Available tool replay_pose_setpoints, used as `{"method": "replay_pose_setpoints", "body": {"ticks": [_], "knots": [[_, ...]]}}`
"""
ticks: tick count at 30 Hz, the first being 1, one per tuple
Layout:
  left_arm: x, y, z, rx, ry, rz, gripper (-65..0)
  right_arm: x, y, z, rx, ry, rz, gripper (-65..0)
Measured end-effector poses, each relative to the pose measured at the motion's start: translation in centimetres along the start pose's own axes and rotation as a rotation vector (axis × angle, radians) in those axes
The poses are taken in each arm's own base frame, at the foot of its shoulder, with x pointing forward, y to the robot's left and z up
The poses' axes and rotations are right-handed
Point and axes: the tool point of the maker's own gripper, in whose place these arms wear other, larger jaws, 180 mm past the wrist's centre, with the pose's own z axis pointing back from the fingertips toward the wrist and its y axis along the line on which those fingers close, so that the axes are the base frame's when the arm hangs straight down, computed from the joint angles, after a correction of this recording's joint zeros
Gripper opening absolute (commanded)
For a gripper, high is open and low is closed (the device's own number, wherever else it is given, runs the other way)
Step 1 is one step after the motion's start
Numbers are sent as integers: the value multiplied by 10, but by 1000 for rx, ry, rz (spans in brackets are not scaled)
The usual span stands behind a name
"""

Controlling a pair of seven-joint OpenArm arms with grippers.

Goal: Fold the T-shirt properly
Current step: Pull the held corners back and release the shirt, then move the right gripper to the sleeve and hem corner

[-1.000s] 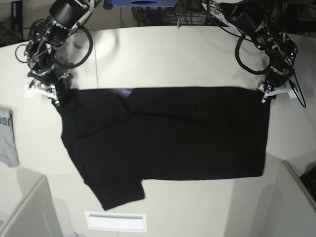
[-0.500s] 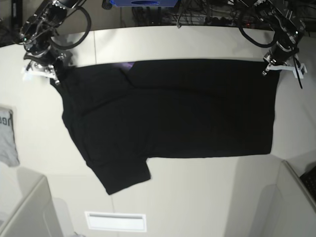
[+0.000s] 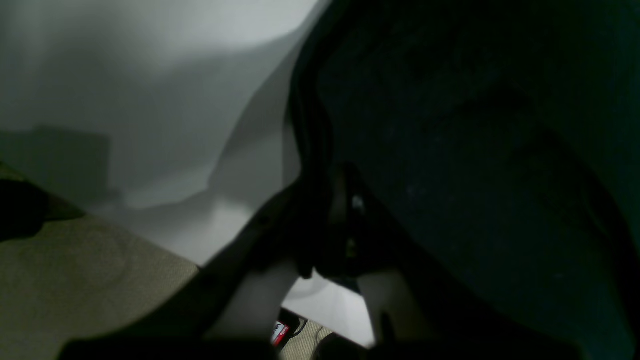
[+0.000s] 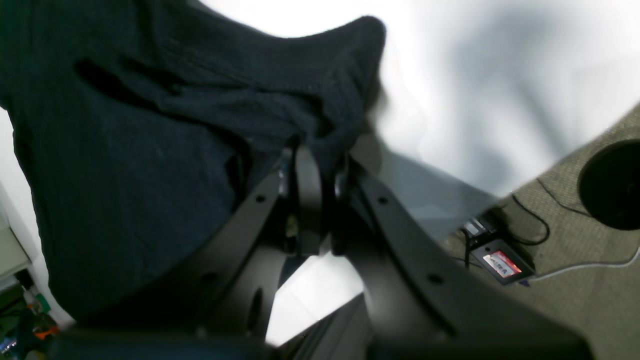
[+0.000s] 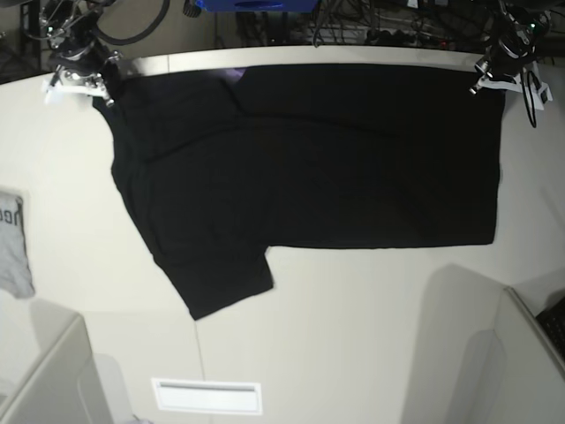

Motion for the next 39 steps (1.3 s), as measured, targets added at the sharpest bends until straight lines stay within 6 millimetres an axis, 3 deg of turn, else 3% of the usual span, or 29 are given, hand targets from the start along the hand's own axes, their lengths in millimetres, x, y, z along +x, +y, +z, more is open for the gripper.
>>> {"method": "replay_pose_setpoints", "body": {"ticks": [8,9,10,12,13,15,17,20,22,24,26,28,33,39], "knots": [[-2,3,2,8,3,-4,-650,-4,-7,4,-15,8,0,-650],[-3,4,2,11,6,-4,-650,-3,-6,4,-16,5,5,-635],[-4,5,3,14,8,-6,-625,-2,-5,6,-14,2,11,-554],[-5,9,4,24,12,-8,-393,3,-4,13,-21,-20,36,-386],[-3,11,6,31,2,-2,-301,6,-4,18,-24,-39,49,-342],[10,24,15,63,-43,15,-145,13,-6,27,-32,-65,54,-335],[23,42,28,111,-93,33,-77,26,-12,33,-47,-112,33,-335],[42,62,46,171,-158,53,-72,53,-21,42,-69,-194,-3,-332],[65,68,54,187,-218,51,-72,73,-15,44,-60,-234,13,-330],[88,70,60,193,-266,21,-72,99,5,43,-23,-273,69,-330],[101,67,62,187,-293,7,-72,116,40,29,49,-283,133,-333],[104,53,53,154,-279,-28,-72,116,82,5,139,-217,193,-335],[105,13,32,59,-236,-115,-72,119,156,-60,250,-72,239,-336],[94,-2,21,26,-187,-151,-72,127,231,-103,234,-70,387,-329]]}}
